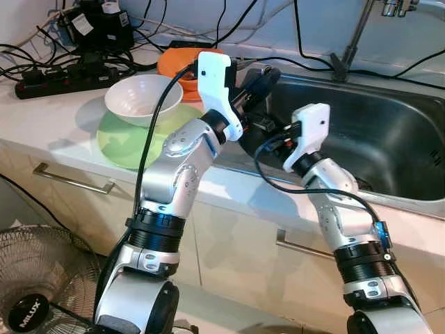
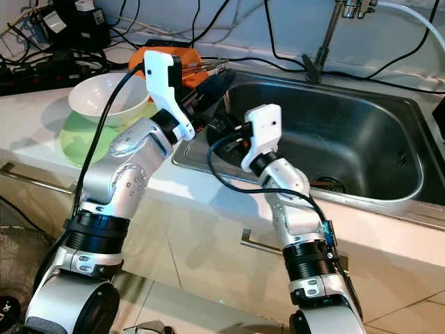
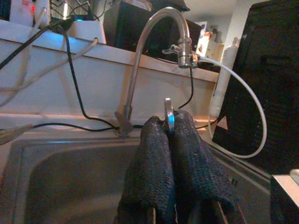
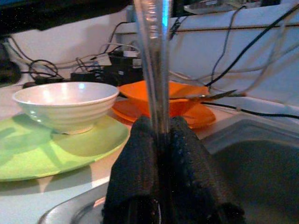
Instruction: Kitchen organization
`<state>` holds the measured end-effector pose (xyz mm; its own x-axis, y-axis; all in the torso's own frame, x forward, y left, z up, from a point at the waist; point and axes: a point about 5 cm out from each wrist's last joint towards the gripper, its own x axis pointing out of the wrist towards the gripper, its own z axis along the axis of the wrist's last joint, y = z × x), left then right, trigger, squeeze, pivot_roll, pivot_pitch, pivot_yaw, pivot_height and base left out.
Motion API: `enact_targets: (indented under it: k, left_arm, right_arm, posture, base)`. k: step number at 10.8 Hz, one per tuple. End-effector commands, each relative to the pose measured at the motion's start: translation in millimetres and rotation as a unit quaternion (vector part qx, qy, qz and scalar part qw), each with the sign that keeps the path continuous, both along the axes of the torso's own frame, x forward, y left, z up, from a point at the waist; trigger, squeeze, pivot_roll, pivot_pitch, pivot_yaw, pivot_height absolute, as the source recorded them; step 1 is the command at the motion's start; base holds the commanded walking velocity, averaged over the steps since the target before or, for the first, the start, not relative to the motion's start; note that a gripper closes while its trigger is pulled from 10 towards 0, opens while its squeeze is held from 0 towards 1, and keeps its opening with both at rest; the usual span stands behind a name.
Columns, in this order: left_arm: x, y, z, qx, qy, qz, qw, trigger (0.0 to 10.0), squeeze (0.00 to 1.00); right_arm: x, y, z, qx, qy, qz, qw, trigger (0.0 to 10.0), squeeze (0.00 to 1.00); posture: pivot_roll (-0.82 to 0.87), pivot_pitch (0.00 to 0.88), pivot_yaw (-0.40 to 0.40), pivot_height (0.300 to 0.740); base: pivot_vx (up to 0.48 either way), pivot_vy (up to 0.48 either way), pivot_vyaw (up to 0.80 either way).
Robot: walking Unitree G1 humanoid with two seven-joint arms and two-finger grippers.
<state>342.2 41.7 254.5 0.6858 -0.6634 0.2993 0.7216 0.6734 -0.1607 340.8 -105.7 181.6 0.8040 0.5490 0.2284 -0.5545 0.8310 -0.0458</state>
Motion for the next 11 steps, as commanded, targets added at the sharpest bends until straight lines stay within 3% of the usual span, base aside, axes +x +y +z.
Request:
enact_targets:
  k: [1, 4, 5, 9, 11]
  left_arm:
    - [1.4, 2.1, -1.0, -0.002, 0.001, 0.007, 1.0, 10.0, 0.0]
    - [2.5, 4.0, -1.0, -0.007, 0.004, 0.012, 1.0, 10.0, 0.0]
    - [2.9, 4.2, -1.1, -0.012, 0.007, 0.015, 1.0, 10.0, 1.0]
    - [1.9, 4.6, 0.4, -0.027, 0.01, 0.007, 1.0, 10.0, 1.0]
    - [0.4, 6.8, 0.1, -0.035, 0.013, 0.007, 0.999, 10.0, 1.0]
  right_arm:
    - [2.6, -5.8, 6.5, 0.012, -0.009, -0.013, 1.0, 0.0, 0.0]
    - [2.9, -5.6, 6.5, 0.012, -0.009, -0.011, 1.0, 0.0, 0.0]
    - [3.1, -6.0, 5.9, 0.012, -0.008, -0.012, 1.0, 0.0, 0.0]
    - [7.2, -12.2, 3.4, 0.02, 0.0, -0.043, 0.999, 0.0, 0.0]
    - [22.1, -32.8, 7.6, 0.032, 0.004, -0.137, 0.99, 0.0, 0.0]
  posture:
    - [0.07, 0.005, 0.034, 0.74]
    - [0.08, 0.004, 0.033, 0.74]
    - [0.08, 0.003, 0.033, 0.74]
    - [0.08, 0.007, 0.032, 0.74]
    - [0.08, 0.007, 0.029, 0.74]
  base:
    - [0.0, 0.0, 0.0]
    - [0.0, 0.0, 0.0]
    - [0.0, 0.0, 0.0]
    - [0.0, 0.0, 0.0]
    - [0.0, 0.0, 0.0]
